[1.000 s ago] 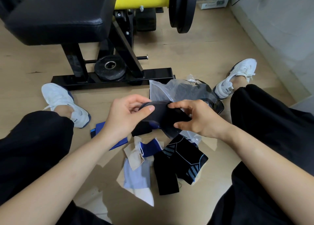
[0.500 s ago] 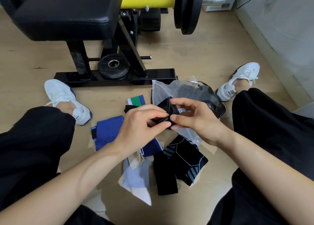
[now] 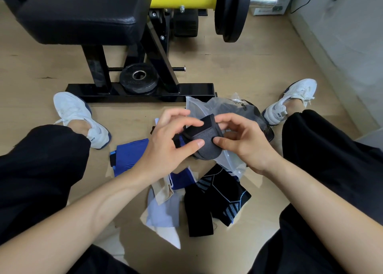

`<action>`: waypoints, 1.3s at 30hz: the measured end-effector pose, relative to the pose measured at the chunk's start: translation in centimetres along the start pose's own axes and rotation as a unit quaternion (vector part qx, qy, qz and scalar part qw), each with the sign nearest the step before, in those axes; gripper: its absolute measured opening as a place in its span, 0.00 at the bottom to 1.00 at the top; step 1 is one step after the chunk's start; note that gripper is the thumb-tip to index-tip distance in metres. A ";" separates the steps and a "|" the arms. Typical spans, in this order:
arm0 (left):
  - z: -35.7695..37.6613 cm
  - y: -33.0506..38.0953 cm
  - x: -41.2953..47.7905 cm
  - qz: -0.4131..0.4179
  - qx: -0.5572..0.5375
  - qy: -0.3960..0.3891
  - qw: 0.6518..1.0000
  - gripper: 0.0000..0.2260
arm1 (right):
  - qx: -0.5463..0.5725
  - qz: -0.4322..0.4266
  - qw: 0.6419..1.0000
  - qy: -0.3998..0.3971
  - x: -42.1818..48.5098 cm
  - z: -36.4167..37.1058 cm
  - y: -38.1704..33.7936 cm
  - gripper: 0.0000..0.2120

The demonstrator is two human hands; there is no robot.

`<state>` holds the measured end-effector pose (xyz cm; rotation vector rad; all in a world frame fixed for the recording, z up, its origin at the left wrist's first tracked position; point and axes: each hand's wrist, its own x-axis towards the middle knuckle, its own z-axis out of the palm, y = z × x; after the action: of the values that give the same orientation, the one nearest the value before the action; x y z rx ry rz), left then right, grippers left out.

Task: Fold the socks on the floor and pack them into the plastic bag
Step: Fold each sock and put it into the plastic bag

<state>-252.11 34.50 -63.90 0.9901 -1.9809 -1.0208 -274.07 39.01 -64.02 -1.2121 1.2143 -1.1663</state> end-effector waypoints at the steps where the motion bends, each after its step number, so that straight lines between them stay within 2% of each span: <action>1: 0.0 0.0 0.0 -0.031 -0.042 -0.033 0.998 0.17 | 0.005 -0.006 1.000 -0.006 -0.1 0.0 0.1 0.19; 4: 0.1 -0.1 -0.2 -0.060 -0.107 -0.086 0.989 0.20 | 0.020 -0.027 0.999 -0.013 -0.2 0.2 0.2 0.19; 7: -0.1 -0.4 0.0 -0.068 -0.104 -0.057 0.991 0.19 | -0.017 -0.046 0.999 0.004 0.0 0.6 0.6 0.21; 9: -0.5 -1.1 0.1 -0.078 -0.068 -0.036 0.994 0.19 | -0.093 -0.057 0.993 0.037 0.2 0.5 1.2 0.20; 10: -0.7 -1.5 0.2 -0.087 -0.050 -0.024 0.995 0.19 | -0.175 -0.074 0.980 0.052 0.4 0.2 1.6 0.19; 11: -1.0 -2.0 0.2 -0.097 -0.033 -0.013 0.995 0.19 | -0.286 -0.095 0.952 0.058 0.7 -0.2 2.2 0.19; 13: -1.4 -2.8 0.2 -0.113 -0.004 0.003 0.994 0.20 | -0.487 -0.103 0.867 0.025 1.0 -0.9 3.3 0.21; 15: -1.7 -3.3 0.2 -0.121 0.020 0.010 0.992 0.21 | -0.582 -0.056 0.811 -0.026 1.1 -1.2 4.3 0.25; 16: -1.7 -3.5 0.3 -0.122 0.029 0.011 0.992 0.21 | -0.597 -0.032 0.801 -0.039 1.2 -1.3 4.6 0.26; 21: -1.4 -3.9 0.7 -0.114 0.045 0.006 0.992 0.20 | -0.572 -0.035 0.820 -0.009 2.3 -2.1 5.1 0.28; 27: 0.8 -4.5 1.5 -0.087 0.048 -0.017 0.995 0.20 | -0.512 -0.035 0.857 0.046 3.0 -4.5 4.1 0.35; 35: 8.2 -4.3 6.5 -0.009 0.189 -0.108 0.976 0.22 | -0.463 -0.042 0.884 0.046 2.6 -6.4 2.8 0.36; 39: 12.7 -6.0 9.5 -0.050 0.167 -0.139 0.975 0.22 | -0.446 -0.049 0.892 0.063 2.8 -6.8 2.3 0.34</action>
<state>-265.22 28.28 -72.74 1.1878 -2.4130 -0.9379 -280.86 36.13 -66.27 -1.8990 1.9058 -0.7481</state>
